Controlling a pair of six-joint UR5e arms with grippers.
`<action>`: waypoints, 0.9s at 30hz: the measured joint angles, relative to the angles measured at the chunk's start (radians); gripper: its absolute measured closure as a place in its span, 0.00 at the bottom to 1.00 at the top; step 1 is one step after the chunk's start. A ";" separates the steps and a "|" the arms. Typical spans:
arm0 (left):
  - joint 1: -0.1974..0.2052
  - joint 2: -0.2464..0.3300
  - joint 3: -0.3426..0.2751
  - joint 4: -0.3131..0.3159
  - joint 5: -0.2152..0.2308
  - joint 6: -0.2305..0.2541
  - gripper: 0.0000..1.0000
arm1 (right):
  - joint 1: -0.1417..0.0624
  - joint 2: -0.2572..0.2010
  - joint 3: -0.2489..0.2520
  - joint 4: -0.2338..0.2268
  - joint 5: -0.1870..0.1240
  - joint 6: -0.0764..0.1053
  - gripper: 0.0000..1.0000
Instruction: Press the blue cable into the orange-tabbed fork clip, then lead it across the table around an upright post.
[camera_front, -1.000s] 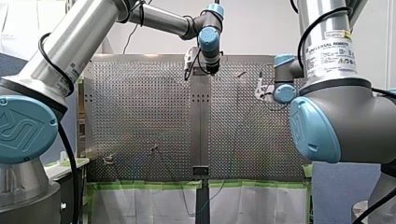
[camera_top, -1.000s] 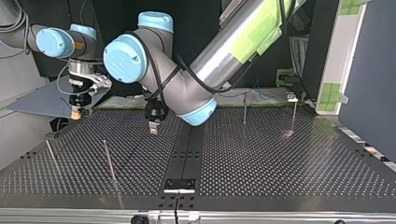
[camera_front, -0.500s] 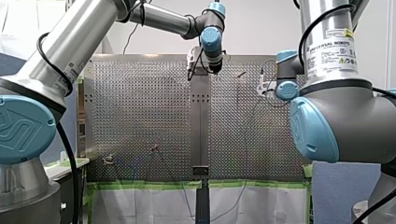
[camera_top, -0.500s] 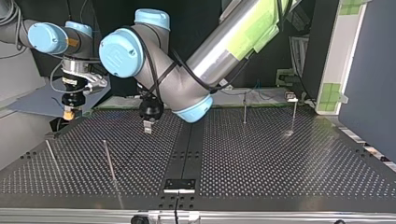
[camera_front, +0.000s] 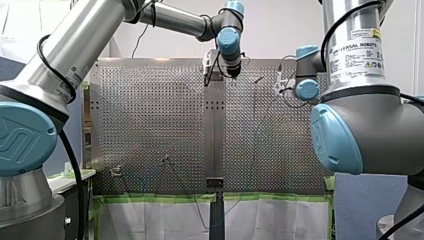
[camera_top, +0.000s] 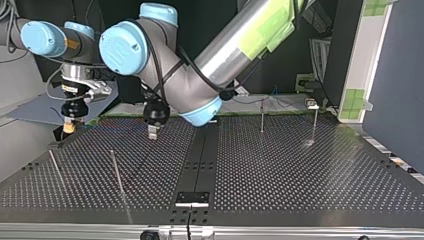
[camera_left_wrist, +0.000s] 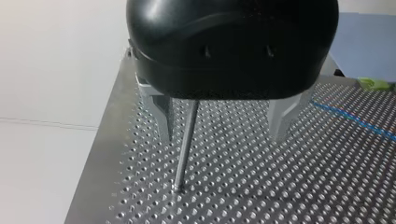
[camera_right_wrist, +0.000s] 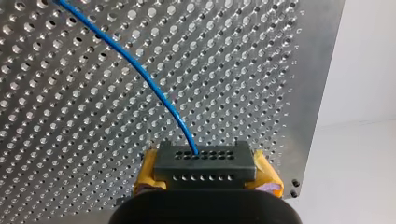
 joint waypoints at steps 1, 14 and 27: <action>-0.004 0.000 0.000 0.006 0.001 -0.004 0.00 | 0.000 -0.001 -0.003 0.004 -0.004 0.000 1.00; -0.064 -0.001 -0.024 0.058 -0.039 -0.021 0.00 | 0.009 -0.032 -0.017 0.034 -0.013 0.000 1.00; -0.072 0.000 -0.117 0.154 -0.034 -0.068 0.00 | 0.017 -0.085 -0.028 0.074 -0.021 -0.002 1.00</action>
